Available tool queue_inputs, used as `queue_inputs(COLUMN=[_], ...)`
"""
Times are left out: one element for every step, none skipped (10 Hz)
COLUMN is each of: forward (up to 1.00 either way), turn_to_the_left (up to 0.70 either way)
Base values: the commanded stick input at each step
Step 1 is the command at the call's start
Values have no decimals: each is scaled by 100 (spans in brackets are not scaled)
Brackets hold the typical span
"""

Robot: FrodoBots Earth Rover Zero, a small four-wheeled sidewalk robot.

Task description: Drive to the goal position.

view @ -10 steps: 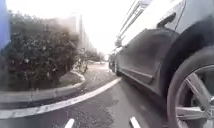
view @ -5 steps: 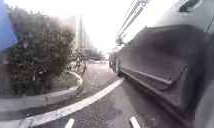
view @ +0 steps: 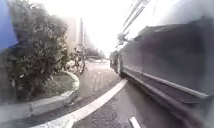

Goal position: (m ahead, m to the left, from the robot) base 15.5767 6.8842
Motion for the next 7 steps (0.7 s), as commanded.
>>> queue_inputs(forward=[70,70,70,70,70,70,70], turn_to_the_left=[0,0,0,0,0,0,0])
